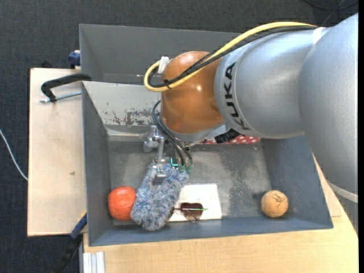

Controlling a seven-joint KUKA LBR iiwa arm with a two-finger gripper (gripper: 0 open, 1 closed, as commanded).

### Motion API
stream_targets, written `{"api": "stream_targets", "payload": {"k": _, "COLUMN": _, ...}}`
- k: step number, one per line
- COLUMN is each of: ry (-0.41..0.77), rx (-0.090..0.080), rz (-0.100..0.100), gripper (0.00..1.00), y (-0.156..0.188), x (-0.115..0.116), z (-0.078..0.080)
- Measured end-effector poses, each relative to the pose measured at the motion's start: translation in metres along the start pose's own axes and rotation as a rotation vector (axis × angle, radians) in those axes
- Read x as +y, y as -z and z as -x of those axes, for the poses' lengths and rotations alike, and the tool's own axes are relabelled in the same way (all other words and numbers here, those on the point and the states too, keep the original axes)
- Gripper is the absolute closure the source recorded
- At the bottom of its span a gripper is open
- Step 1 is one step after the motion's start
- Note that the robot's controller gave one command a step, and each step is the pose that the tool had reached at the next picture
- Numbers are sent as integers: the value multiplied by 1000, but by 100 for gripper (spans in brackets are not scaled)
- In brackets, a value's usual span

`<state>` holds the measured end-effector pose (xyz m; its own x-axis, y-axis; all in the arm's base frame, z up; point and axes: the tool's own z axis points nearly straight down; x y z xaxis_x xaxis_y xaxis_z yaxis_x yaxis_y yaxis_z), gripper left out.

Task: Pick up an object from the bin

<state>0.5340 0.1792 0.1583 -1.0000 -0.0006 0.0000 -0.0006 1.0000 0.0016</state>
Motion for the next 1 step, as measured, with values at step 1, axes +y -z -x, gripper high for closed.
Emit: {"api": "stream_targets", "payload": {"k": 1, "ry": 307, "rx": -14, "rz": 8, "gripper": 100, "y": -81, "x": -14, "z": -22}}
